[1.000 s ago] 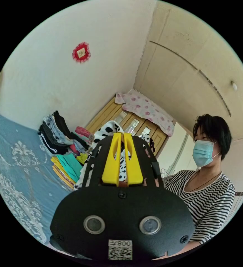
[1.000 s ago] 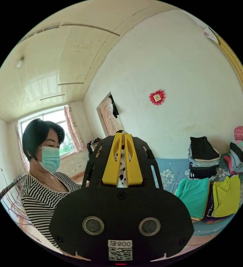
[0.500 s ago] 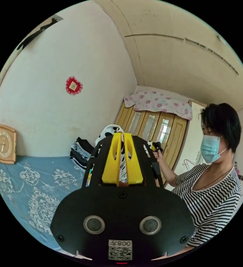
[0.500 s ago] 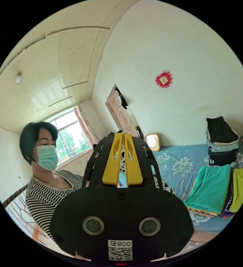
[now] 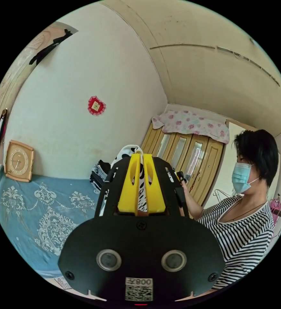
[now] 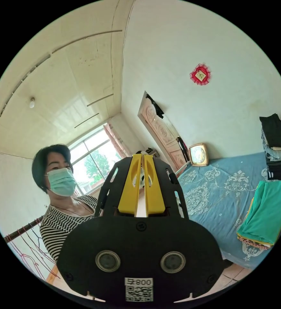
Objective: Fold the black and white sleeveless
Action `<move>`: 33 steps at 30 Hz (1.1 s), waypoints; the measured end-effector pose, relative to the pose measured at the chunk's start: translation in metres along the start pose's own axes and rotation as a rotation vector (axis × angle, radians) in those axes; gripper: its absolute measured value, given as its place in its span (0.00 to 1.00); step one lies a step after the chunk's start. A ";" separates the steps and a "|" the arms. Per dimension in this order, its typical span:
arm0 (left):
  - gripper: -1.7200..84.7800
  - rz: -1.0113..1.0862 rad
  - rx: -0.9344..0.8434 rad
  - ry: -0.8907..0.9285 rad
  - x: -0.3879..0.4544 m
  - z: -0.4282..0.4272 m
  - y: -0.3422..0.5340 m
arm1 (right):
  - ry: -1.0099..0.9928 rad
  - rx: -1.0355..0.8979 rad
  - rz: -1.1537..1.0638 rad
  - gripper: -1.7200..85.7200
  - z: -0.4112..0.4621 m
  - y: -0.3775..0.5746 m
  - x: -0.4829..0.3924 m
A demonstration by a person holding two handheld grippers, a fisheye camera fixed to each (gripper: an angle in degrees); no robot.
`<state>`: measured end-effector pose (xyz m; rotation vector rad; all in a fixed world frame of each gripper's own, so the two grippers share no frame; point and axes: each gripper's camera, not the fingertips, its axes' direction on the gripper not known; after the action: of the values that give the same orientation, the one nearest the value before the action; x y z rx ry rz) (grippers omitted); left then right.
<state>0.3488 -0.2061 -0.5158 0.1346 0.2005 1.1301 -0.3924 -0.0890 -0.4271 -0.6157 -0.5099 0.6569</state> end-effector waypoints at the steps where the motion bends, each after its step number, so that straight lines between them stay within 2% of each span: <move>1: 0.04 0.011 0.020 0.009 0.010 -0.007 -0.006 | -0.011 0.004 -0.014 0.03 0.000 0.003 -0.003; 12: 0.04 0.131 0.088 -0.033 0.098 -0.049 -0.061 | -0.019 0.027 -0.187 0.03 0.007 0.015 -0.038; 33: 0.04 0.099 0.117 -0.030 0.148 -0.080 -0.081 | -0.041 0.039 -0.201 0.03 0.044 0.050 0.017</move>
<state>0.4631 -0.1058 -0.6238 0.2677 0.2357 1.2145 -0.4281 -0.0304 -0.4246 -0.5077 -0.5880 0.4891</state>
